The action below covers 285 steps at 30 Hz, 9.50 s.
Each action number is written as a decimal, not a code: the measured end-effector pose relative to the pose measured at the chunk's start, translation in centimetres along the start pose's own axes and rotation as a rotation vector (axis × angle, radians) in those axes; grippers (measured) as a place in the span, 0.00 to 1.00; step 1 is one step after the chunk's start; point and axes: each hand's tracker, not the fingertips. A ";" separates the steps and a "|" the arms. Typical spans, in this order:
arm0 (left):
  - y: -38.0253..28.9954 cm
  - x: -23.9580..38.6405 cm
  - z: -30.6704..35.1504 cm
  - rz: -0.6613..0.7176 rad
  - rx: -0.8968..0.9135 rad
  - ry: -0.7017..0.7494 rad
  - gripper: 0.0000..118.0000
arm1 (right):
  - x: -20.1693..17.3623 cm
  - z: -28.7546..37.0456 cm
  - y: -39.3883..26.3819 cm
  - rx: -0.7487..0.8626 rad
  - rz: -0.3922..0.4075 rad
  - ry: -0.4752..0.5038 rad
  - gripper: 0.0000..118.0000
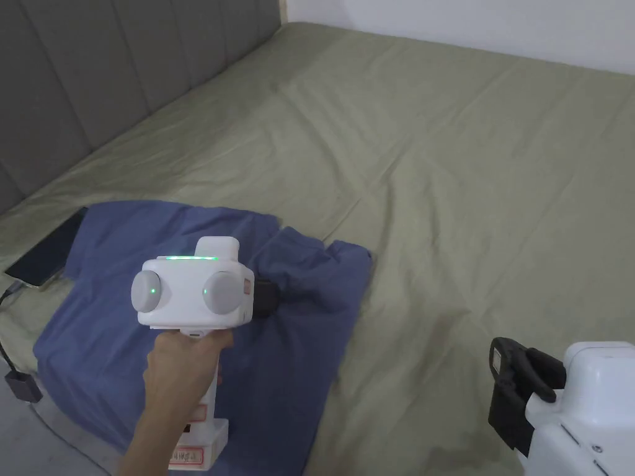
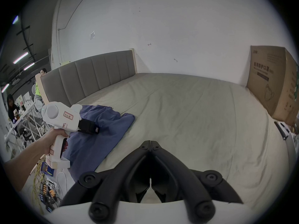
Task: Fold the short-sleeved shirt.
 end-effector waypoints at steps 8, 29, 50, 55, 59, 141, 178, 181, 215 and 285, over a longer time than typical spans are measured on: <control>-1.3 1.1 -0.3 -0.123 0.086 0.107 0.00 | 1.0 0.1 -0.5 -0.023 -0.041 -0.012 0.00; 5.4 5.7 18.9 0.040 0.335 -0.419 0.00 | 8.8 9.8 2.6 0.167 -0.150 -0.199 0.00; -9.2 41.4 17.9 -0.541 -0.064 -0.867 0.00 | 22.8 24.4 -2.5 0.277 -0.388 -0.578 0.00; -16.0 41.9 13.2 -0.611 -0.200 -0.785 0.00 | 24.4 24.0 -4.2 0.238 -0.449 -0.596 0.00; -16.2 41.4 12.5 -0.571 -0.210 -0.784 0.01 | 24.7 23.1 -4.7 0.216 -0.463 -0.590 0.00; -0.6 7.0 8.1 -0.007 0.040 -0.296 0.03 | 28.5 -13.1 3.1 -0.576 -0.007 -0.164 0.29; 21.7 11.3 39.0 -0.152 0.652 -0.348 0.03 | 30.7 22.0 36.2 0.156 -0.232 -0.232 0.03; 25.2 12.7 40.8 -0.162 0.699 -0.349 0.03 | 30.9 23.0 40.2 0.207 -0.240 -0.254 0.03; 37.6 24.4 28.3 -0.212 0.722 -0.326 0.03 | 39.8 10.9 43.4 0.153 -0.333 -0.352 0.03; -3.4 8.5 17.1 -0.216 0.188 -0.386 0.00 | 26.9 17.2 -4.1 -0.181 -0.572 -0.245 0.00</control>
